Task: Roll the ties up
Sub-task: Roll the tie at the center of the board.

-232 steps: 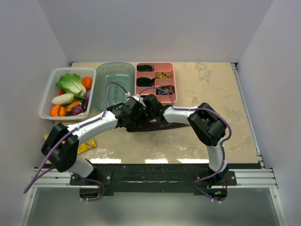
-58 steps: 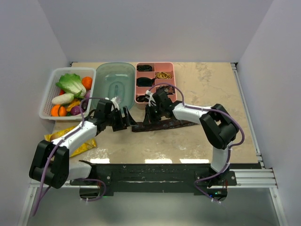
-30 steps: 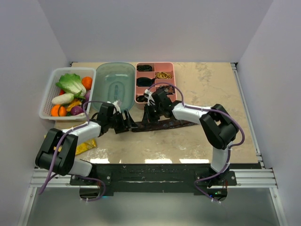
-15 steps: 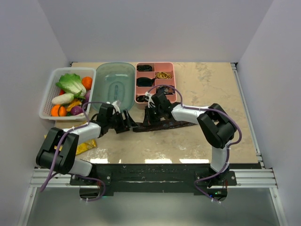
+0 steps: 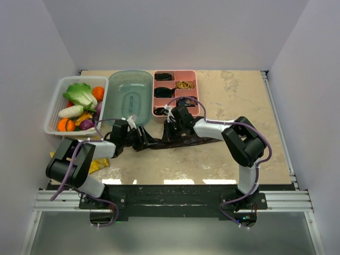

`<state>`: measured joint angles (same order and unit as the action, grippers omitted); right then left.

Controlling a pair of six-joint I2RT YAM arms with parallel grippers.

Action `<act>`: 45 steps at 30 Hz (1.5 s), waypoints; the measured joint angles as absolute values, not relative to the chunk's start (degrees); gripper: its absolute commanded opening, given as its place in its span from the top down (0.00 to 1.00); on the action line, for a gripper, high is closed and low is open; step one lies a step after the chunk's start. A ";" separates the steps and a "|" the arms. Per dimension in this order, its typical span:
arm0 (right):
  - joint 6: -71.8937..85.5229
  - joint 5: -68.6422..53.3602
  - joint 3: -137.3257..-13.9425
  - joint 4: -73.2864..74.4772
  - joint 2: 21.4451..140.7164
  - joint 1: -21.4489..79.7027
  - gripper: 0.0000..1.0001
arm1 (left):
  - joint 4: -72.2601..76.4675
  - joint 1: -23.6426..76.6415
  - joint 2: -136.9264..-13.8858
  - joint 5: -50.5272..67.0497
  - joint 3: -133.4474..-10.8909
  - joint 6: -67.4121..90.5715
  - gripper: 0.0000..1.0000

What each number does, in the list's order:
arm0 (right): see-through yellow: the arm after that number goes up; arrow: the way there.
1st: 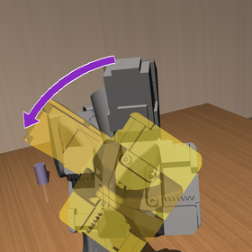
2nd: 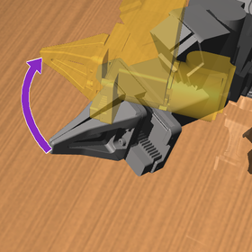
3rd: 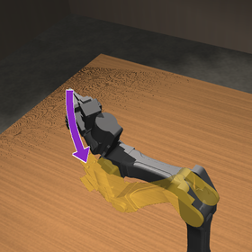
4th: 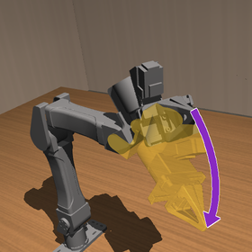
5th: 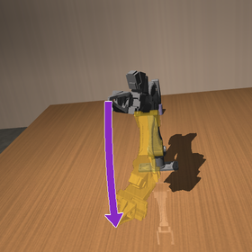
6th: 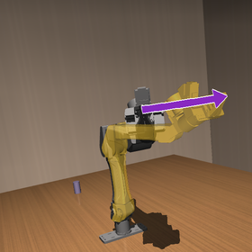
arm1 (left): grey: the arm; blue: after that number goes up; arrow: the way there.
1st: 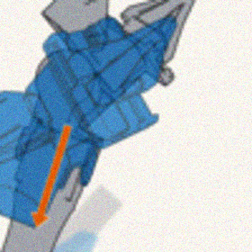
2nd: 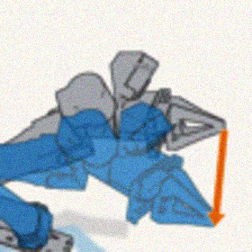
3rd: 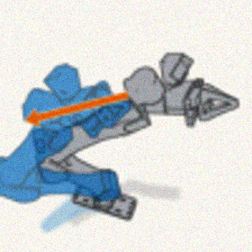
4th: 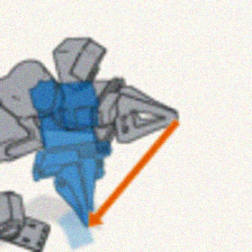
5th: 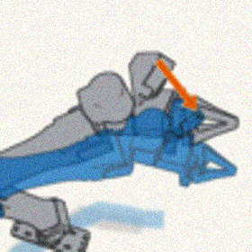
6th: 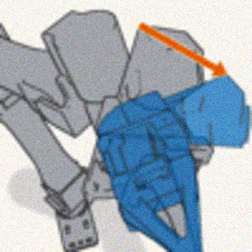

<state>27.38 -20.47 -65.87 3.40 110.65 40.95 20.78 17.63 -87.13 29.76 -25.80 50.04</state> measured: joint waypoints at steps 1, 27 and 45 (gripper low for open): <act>27.38 -20.47 -65.84 3.36 110.65 40.95 1.00 | 21.45 17.63 -87.53 29.91 -25.69 50.43 0.47; 26.30 -22.44 -65.10 1.21 110.63 42.76 1.00 | 17.67 17.72 -82.21 27.00 -23.22 48.95 0.75; 25.82 -22.41 -66.54 2.87 110.63 44.45 1.00 | -5.93 21.93 -77.65 17.19 -33.69 37.63 0.75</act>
<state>25.82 -22.41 -66.54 2.87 110.63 44.45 -5.93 21.93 -77.65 17.19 -33.69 37.63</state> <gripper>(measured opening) 0.006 0.292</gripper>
